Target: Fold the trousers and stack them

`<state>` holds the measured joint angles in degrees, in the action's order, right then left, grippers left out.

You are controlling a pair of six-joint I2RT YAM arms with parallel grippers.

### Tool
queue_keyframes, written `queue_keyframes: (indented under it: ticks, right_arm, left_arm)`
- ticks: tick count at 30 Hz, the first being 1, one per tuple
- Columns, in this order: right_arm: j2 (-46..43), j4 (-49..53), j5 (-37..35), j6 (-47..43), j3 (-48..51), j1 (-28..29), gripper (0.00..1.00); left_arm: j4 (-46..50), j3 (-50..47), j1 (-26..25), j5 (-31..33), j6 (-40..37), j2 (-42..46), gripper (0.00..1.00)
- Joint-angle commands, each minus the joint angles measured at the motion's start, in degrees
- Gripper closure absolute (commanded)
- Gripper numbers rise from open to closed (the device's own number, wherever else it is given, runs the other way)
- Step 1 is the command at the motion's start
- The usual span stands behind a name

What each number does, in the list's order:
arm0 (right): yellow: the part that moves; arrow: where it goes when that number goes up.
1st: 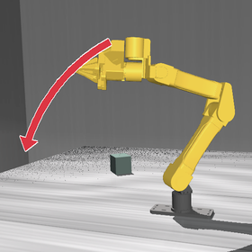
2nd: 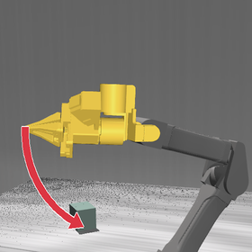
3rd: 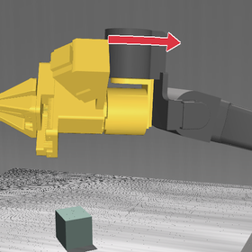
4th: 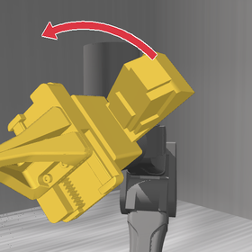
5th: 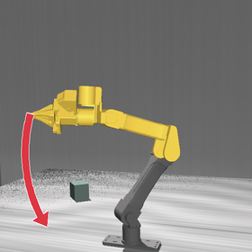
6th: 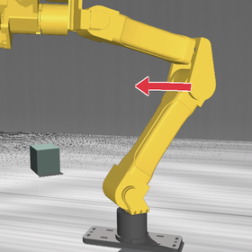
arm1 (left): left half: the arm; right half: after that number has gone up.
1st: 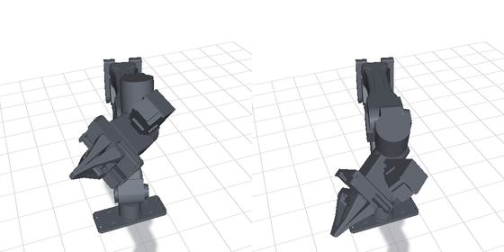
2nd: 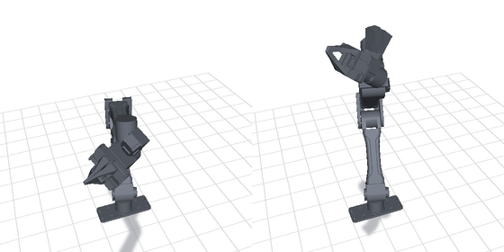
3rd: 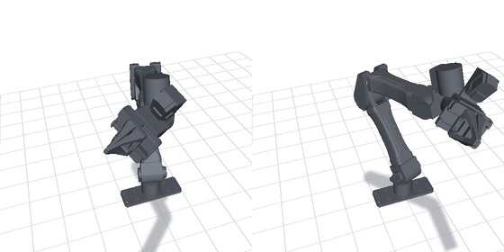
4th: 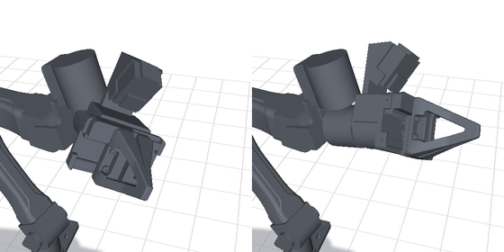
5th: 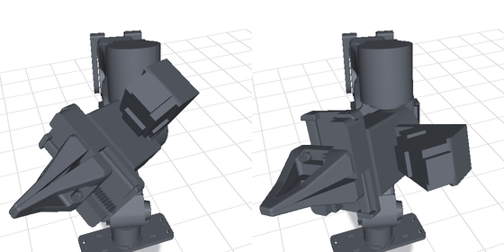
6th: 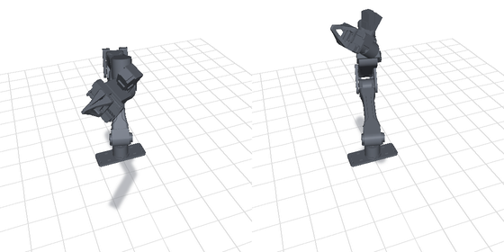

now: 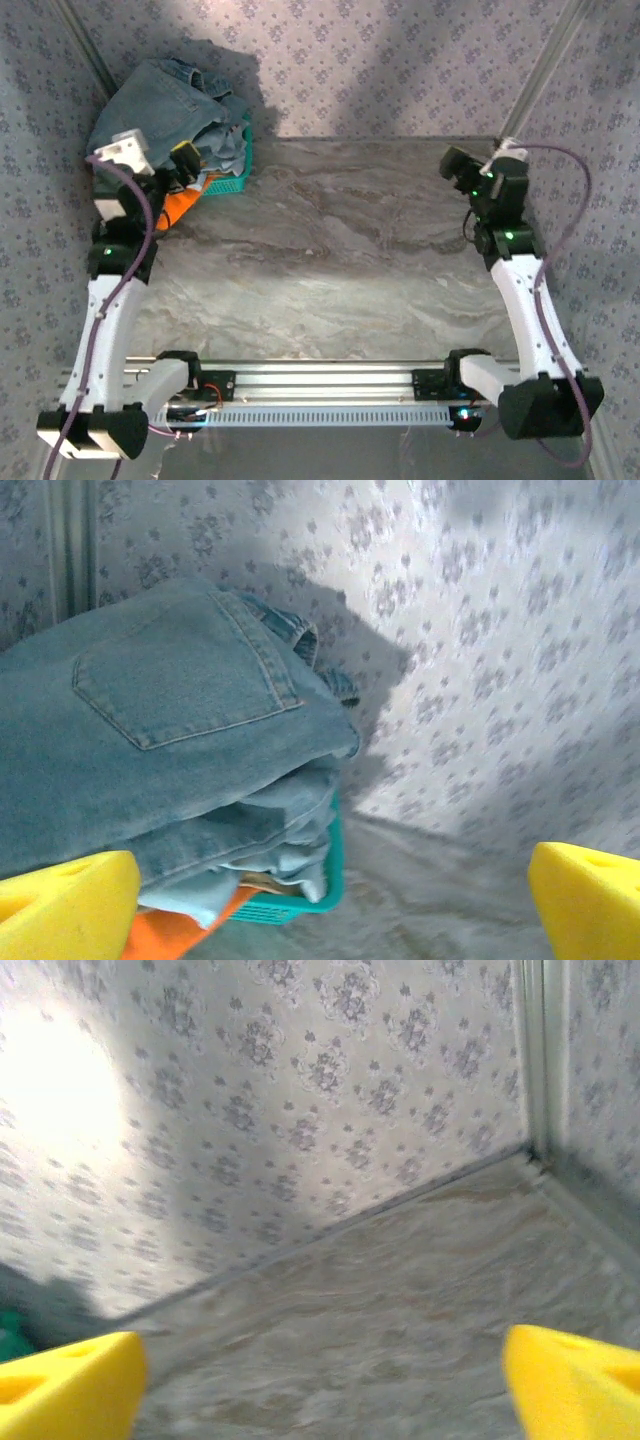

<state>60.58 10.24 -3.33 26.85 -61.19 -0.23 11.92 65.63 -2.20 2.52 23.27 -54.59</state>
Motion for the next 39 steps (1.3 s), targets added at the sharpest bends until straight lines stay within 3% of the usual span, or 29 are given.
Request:
queue_keyframes:
  ticks: [1, 2, 4, 7, 11, 13, 16, 23, 26, 28, 29, 35, 39]
  right_arm:
    - [1.8, 9.8, 13.9, 9.7, 2.2, -1.6, 0.15]
    - [2.5, 11.4, 13.7, 7.2, 1.2, -0.8, 0.14]
    - [3.8, 14.9, 11.6, 4.5, -0.8, 1.8, 0.1]
    - [4.8, 15.9, 11.1, 2.0, -1.3, 5.0, 0.05]
    - [5.8, 14.6, 10.4, 0.8, -0.6, 8.1, 0.0]
    - [6.5, 14.3, 10.6, 0.9, -0.4, 8.5, 0.0]
    - [7.6, 13.7, 11.6, 0.7, -0.1, 8.7, 0.0]
    - [9.9, 12.6, 13.7, -0.4, 0.0, 8.9, 0.0]
    - [11.0, 11.8, 14.4, -0.4, 0.1, 8.9, 0.0]
    - [11.8, 11.3, 15.1, -0.3, 0.0, 8.9, 0.0]
    - [12.0, 11.2, 15.2, -0.4, -0.1, 8.9, 0.0]
    - [11.9, 11.1, 15.4, -0.7, -0.5, 8.9, 0.03]
    - [11.8, 9.7, 17.3, 0.4, 0.7, 9.3, 0.05]
  left_arm:
    - [9.3, -2.0, 5.9, -6.3, 15.9, -0.6, 0.11]
    - [12.0, 0.0, 7.2, -6.0, 15.6, -2.4, 0.22]
    - [20.9, 8.4, 6.9, -3.9, 11.2, -10.0, 0.27]
    - [32.3, 21.6, 1.6, 6.4, 3.8, -22.0, 0.2]
    - [40.7, 37.1, -5.5, 21.4, -4.6, -37.0, 0.07]
    - [43.0, 43.4, -7.4, 26.8, -7.9, -44.2, 0.01]
    - [48.0, 54.1, -9.2, 33.8, -9.8, -53.9, 0.0]
    - [41.2, 62.0, -9.4, 43.0, -18.2, -65.4, 0.0]
    - [38.0, 64.9, -9.0, 49.9, -22.6, -70.8, 0.01]
    - [36.2, 66.1, -8.2, 50.9, -24.3, -73.3, 0.1]
    - [35.1, 66.1, -7.5, 50.2, -24.7, -74.1, 0.21]
    - [33.5, 65.9, -5.6, 45.3, -24.9, -73.2, 0.96]
    - [34.6, 67.5, -8.0, 43.4, -26.7, -68.2, 1.0]
